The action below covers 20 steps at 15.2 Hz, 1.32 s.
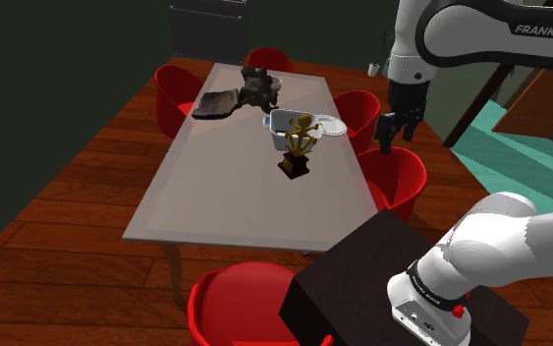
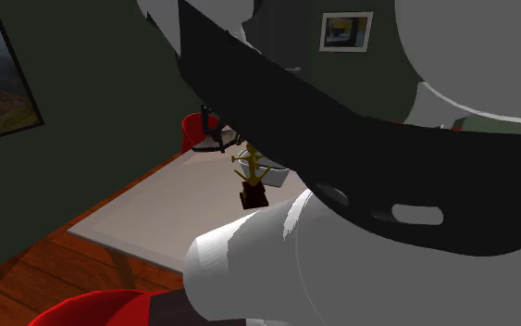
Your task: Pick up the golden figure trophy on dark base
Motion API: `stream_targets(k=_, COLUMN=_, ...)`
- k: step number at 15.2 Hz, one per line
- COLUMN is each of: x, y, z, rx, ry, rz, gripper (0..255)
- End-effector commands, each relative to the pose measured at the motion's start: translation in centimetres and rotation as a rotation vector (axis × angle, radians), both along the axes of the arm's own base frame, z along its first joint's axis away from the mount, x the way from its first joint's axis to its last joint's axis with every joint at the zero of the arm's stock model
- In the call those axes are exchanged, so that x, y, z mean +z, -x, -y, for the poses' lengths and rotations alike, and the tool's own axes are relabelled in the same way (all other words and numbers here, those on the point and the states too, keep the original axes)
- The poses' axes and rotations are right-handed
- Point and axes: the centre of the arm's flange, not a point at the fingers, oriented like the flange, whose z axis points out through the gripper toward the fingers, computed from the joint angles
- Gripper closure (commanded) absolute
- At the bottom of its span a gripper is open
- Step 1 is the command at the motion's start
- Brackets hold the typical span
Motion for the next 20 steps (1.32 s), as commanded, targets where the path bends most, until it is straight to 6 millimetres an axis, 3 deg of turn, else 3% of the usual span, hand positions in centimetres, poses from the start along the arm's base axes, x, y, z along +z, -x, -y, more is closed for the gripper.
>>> stream_targets(k=1, x=0.0, y=0.0, z=0.0, rx=0.0, ry=0.0, rz=0.0, gripper=0)
stream_targets(k=20, x=-11.7, y=-18.4, z=8.9, rx=-0.023, ry=-0.088, rz=0.145, gripper=0)
